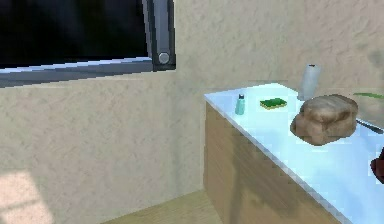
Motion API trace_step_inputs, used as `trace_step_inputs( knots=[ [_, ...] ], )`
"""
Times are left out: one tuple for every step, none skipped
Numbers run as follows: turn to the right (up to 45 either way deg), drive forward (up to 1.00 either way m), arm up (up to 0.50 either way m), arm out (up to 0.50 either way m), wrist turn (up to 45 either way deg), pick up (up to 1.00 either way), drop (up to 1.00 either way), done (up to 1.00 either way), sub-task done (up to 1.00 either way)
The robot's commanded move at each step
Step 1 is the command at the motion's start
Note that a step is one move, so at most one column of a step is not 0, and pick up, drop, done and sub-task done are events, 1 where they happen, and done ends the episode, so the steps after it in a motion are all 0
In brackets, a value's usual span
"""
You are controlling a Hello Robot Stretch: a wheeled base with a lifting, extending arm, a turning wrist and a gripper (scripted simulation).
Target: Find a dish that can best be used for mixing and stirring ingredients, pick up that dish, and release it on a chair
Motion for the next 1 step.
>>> trace_step_inputs(
  knots=[
    [0.0, 0.0, 0.0, 0.42, 0.0, 0.0, 0.0, 0.0, 0.0]
  ],
)
